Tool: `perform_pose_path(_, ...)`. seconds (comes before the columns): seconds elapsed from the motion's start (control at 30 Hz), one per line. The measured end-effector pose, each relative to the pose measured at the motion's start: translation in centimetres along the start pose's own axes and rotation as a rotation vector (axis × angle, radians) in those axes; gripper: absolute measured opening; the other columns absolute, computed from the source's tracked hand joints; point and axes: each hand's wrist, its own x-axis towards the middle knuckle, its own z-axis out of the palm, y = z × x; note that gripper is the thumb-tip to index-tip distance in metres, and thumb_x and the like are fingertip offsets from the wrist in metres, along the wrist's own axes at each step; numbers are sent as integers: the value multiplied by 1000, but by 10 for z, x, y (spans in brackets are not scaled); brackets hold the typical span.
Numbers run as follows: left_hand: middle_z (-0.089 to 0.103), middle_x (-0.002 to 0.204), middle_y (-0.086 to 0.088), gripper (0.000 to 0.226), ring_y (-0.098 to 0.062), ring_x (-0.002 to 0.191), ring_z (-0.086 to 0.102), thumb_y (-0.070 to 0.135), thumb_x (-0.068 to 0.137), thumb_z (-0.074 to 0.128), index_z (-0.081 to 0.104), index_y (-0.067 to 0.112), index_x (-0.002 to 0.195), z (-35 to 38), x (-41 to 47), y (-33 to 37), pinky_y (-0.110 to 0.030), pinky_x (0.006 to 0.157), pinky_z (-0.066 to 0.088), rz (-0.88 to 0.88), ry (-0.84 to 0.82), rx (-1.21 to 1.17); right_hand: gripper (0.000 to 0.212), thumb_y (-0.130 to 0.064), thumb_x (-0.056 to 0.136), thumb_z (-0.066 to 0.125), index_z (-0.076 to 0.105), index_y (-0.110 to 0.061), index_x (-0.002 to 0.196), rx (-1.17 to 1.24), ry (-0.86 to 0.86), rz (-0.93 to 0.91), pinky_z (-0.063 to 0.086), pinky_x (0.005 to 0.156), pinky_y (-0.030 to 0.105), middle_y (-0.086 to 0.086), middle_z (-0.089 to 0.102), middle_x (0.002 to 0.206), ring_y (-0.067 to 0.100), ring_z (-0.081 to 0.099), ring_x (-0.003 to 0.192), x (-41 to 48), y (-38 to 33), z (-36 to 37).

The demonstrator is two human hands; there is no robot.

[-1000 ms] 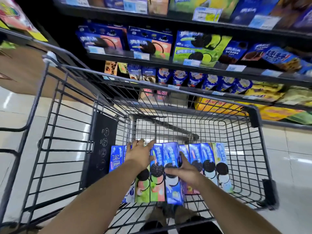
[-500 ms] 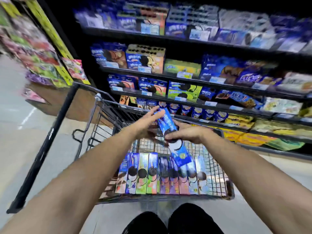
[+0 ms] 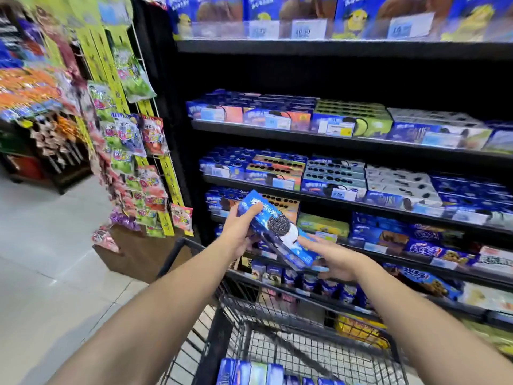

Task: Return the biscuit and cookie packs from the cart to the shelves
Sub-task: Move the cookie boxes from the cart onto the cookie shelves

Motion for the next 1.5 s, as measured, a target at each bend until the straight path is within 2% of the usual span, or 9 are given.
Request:
perform_pose_path(0.13, 75, 105, -5, 49, -27, 91, 72, 35, 82, 83, 55, 27, 121, -21, 23, 23, -45, 80, 56, 62, 55, -72, 84, -61, 55, 87, 66, -15, 121, 353, 47, -20, 60, 81, 46, 17, 72, 115, 33, 70, 104, 26, -8, 25)
perform_pose_path(0.33, 71, 120, -7, 65, -27, 100, 73, 43, 81, 81, 49, 28, 135, -40, 63, 48, -52, 88, 59, 164, 25, 15, 74, -42, 59, 86, 66, -8, 121, 461, 140, -135, 54, 98, 40, 11, 74, 114, 27, 67, 96, 62, -39, 58)
perform_pose_path(0.47, 58, 131, -6, 79, -21, 107, 69, 69, 69, 75, 53, 32, 135, -51, 85, 68, -39, 84, 61, 293, 18, 278, 71, -40, 64, 81, 62, -9, 125, 379, 178, -180, 52, 88, 30, 9, 73, 117, 22, 66, 105, 82, -61, 48)
perform_pose_path(0.7, 73, 112, 16, 35, -4, 102, 69, 63, 87, 66, 61, 49, 119, -86, 112, 96, -22, 83, 52, 383, -86, 603, 48, -33, 81, 80, 62, -18, 123, 166, 129, -243, 43, 113, 43, -5, 75, 113, 14, 67, 113, 128, -92, 30)
perform_pose_path(0.93, 74, 109, 13, 39, -7, 101, 69, 44, 89, 73, 64, 33, 124, -119, 150, 115, -35, 97, 51, 362, -85, 900, 72, -21, 88, 77, 41, -36, 149, -72, 315, -372, 50, 102, 53, -17, 75, 105, 29, 68, 108, 149, -125, 30)
perform_pose_path(1.03, 74, 111, 12, 45, -7, 102, 68, 40, 87, 77, 62, 32, 129, -130, 172, 119, -37, 100, 51, 392, -94, 924, 87, -29, 88, 77, 26, -41, 156, -277, 406, -419, 52, 93, 33, -18, 70, 118, 15, 67, 109, 157, -145, 33)
perform_pose_path(1.2, 71, 109, 16, 50, -6, 99, 65, 37, 86, 77, 57, 35, 132, -145, 218, 129, -20, 79, 45, 480, -85, 1017, 91, -28, 90, 75, 17, -36, 160, -400, 526, -425, 44, 88, 27, -11, 57, 137, 7, 56, 113, 185, -170, 45)
perform_pose_path(1.33, 63, 92, 29, 53, 19, 80, 57, 30, 87, 75, 51, 38, 134, -152, 259, 131, 1, 65, 36, 520, -67, 1021, 80, -26, 89, 76, 31, -28, 156, -429, 628, -394, 44, 87, 27, -10, 54, 142, 9, 56, 114, 219, -184, 51)
perform_pose_path(1.5, 65, 125, 1, 70, -20, 112, 61, 25, 93, 70, 33, 15, 152, -150, 300, 136, -20, 83, 41, 510, -23, 974, 55, -26, 84, 81, 57, -7, 130, -464, 752, -383, 51, 94, 36, 8, 65, 126, 24, 62, 113, 254, -212, 53)
